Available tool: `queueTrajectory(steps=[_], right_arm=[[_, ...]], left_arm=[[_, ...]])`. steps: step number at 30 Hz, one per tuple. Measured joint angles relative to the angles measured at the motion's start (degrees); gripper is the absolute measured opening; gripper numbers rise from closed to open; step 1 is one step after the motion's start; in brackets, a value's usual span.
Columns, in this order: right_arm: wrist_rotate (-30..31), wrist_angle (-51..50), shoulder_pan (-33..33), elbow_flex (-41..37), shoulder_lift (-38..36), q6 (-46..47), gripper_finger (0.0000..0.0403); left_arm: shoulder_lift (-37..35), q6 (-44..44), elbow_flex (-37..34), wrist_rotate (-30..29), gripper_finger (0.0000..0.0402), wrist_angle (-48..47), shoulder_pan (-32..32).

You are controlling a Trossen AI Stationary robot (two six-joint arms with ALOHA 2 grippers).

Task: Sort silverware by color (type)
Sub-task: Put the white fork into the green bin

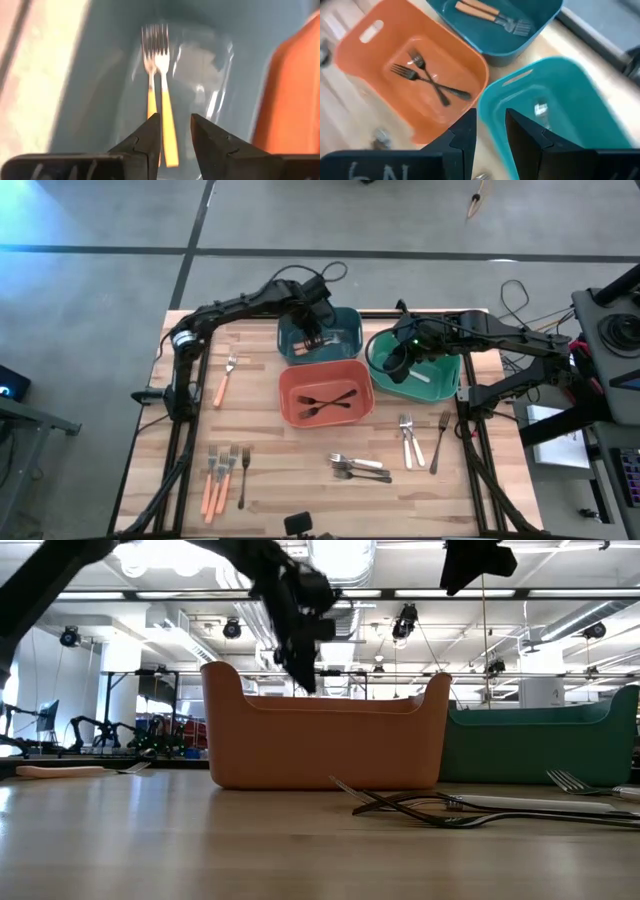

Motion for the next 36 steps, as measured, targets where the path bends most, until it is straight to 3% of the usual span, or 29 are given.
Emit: queueTrajectory(steps=[6, 14, 29, 36], right_arm=[[-7.86, 0.06, 0.48, -0.40, 0.11, 11.84, 0.0095], [-11.76, 0.08, 7.15, -6.28, 0.13, 25.27, 0.0095], [-18.99, 6.30, 23.26, -28.73, 0.17, 46.10, 0.0095], [-19.43, 12.53, 25.59, -39.64, 0.20, 52.50, 0.0095]], left_arm=[[-9.84, -3.41, -3.68, 0.00, 0.0077, 6.47, -0.52], [-22.78, -11.50, -12.85, 0.00, 0.0076, 11.22, -3.08], [-40.07, -25.09, -35.23, -0.04, 0.0076, 31.59, -11.26], [-43.55, -27.68, -39.90, -0.11, 0.0076, 36.61, -12.03]])
